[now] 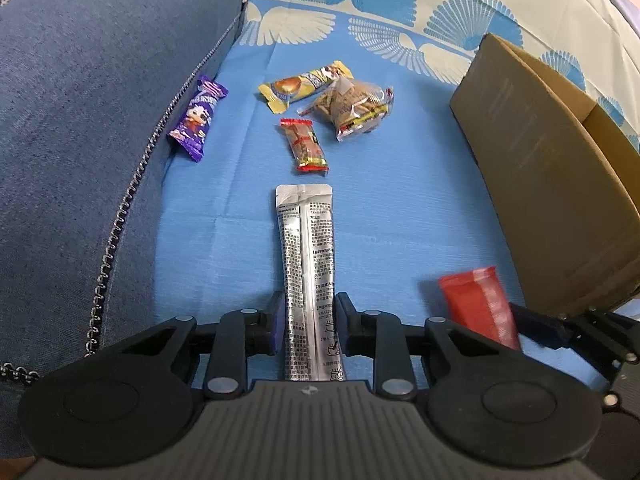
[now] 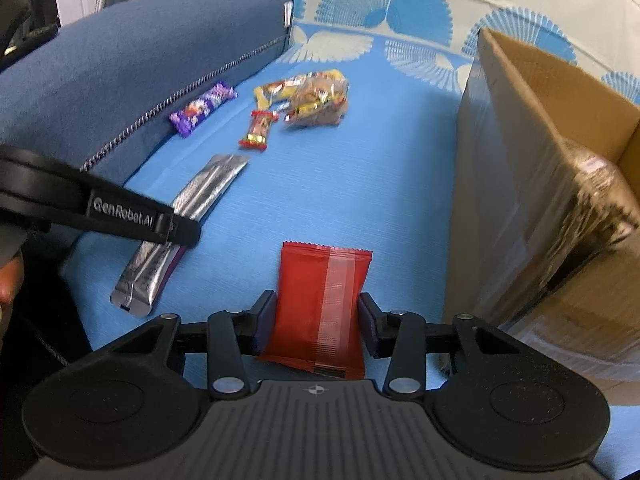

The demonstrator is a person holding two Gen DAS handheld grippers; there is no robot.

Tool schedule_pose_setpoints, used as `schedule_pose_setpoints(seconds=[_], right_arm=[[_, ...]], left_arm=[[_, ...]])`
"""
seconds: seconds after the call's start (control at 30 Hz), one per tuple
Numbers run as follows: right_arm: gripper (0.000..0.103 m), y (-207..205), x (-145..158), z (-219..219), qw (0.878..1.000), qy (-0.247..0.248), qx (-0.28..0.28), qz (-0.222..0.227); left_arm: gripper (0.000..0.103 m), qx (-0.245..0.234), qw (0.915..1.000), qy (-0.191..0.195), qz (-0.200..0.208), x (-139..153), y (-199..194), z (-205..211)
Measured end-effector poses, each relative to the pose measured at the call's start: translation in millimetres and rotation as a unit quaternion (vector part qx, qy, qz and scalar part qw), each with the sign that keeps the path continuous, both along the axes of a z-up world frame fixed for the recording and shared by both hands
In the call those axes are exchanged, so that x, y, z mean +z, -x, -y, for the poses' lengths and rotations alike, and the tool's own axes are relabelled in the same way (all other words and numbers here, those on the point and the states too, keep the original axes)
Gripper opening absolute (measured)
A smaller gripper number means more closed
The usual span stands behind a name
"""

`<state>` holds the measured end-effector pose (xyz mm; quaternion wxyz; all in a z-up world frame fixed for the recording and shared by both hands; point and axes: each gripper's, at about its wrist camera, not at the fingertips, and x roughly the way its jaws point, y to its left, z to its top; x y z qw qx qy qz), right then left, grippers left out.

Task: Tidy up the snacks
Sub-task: 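Hold the silver bar with the left tool while the right tool holds the red wafer pack, then carry the silver bar with the left tool while the right tool carries the red pack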

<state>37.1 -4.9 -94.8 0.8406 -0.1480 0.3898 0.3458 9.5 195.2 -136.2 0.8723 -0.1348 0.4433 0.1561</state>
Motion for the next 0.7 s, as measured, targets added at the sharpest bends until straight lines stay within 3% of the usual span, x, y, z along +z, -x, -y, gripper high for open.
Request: schedule_pose_setpoints(seconds=[0.4,0.7], right_arm=[[0.045,1.1,22.5,6.1,0.998,-0.049,-0.004,0.035],[0.045,6.1,42.8,12.3,0.994,-0.088,0.003,0.071]], left_arm=[[0.027,0.017,0.9980,-0.006,0.061,14.2,11.9,0.0],[0.027,0.028,0.9910,-0.006,0.131,31.1,28.6,-2.2]])
